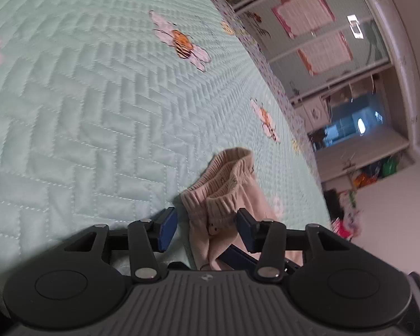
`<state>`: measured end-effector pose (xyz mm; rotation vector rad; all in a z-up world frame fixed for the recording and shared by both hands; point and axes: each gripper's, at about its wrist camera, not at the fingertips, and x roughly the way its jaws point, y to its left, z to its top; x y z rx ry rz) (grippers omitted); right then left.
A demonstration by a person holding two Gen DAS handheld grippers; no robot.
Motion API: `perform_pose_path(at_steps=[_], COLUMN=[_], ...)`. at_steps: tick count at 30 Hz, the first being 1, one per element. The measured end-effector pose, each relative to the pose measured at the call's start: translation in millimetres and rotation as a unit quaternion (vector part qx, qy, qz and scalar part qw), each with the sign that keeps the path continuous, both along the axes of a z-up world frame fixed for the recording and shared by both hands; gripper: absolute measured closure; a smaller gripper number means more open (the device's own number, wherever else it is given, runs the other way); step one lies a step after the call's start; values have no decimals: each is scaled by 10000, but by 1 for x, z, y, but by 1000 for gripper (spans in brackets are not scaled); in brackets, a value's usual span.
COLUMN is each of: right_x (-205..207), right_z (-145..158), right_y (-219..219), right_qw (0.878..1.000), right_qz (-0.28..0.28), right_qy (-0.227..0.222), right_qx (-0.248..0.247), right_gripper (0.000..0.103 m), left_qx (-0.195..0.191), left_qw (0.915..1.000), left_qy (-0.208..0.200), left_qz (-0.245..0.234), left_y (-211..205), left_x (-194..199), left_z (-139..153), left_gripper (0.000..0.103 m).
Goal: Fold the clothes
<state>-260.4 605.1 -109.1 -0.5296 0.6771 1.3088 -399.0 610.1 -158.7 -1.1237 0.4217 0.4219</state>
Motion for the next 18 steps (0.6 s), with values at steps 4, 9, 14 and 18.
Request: perform_pose_path(at_steps=[4, 9, 14, 18], right_x=[2, 5, 9, 8], right_z=[-2, -5, -6, -5], right_y=[-3, -3, -4, -3], right_qw=[10000, 9999, 9997, 9997], right_qz=[27, 52, 45, 79], right_qy=[40, 106, 210, 192], right_qx=[31, 69, 113, 95], right_gripper=[48, 48, 48, 46], left_qx=[30, 18, -46, -207], left_qw=[9994, 9991, 9984, 9979], left_qy=[91, 128, 96, 119], left_qz=[-334, -397, -561, -609], left_y=[-3, 0, 10, 20], left_x=[12, 20, 27, 28], left_z=[-1, -5, -9, -14], left_gripper=[50, 50, 49, 69])
